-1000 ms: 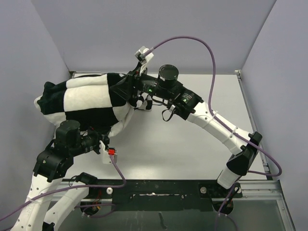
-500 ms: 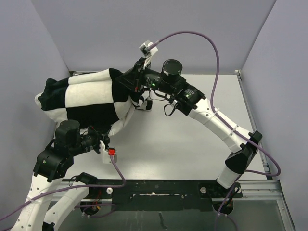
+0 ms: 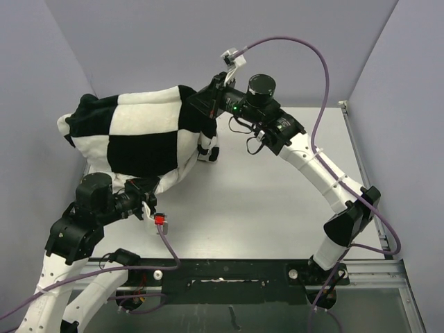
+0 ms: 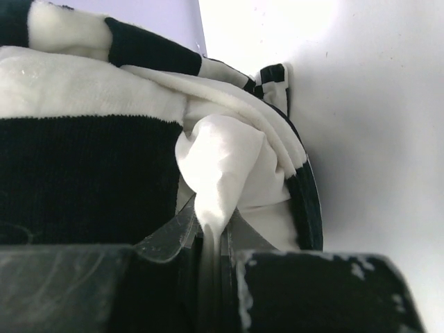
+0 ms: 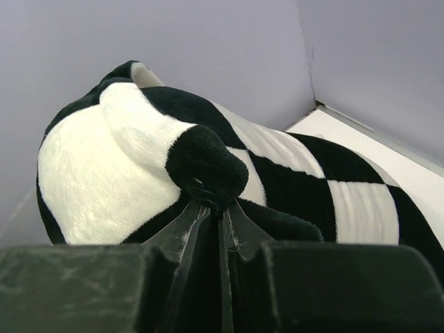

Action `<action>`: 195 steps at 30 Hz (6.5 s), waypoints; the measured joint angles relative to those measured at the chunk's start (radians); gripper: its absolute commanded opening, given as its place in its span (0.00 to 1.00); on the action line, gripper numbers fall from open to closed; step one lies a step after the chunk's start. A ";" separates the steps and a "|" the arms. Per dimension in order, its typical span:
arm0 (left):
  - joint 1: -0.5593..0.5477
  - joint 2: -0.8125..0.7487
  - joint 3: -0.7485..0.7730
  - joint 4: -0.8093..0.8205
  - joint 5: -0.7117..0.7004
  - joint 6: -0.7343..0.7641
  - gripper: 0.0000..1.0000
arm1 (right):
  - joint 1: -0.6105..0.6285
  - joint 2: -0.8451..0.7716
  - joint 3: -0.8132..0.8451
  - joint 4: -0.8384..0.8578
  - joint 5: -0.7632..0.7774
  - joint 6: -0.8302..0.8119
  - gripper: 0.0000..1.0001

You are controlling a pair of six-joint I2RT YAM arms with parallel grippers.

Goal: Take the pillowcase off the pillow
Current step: Remove the pillow from the pillowcase.

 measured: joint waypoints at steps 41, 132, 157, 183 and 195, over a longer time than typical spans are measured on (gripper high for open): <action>-0.034 -0.052 0.066 -0.212 -0.024 0.145 0.00 | -0.401 -0.069 -0.179 -0.159 -0.204 0.122 0.00; -0.343 0.100 0.223 -0.143 -0.386 -0.216 0.00 | 0.394 -0.375 -0.662 0.179 0.253 -1.129 0.60; -0.343 0.100 0.222 -0.150 -0.393 -0.212 0.00 | 0.420 -0.344 -0.642 0.144 0.229 -1.141 0.68; -0.331 0.155 0.533 -0.183 -0.405 -0.364 0.86 | 0.451 -0.155 -0.606 0.312 0.349 -1.192 0.00; -0.331 0.312 0.752 -0.193 -0.457 -0.586 0.79 | 0.438 -0.188 -0.711 0.233 0.295 -1.081 0.00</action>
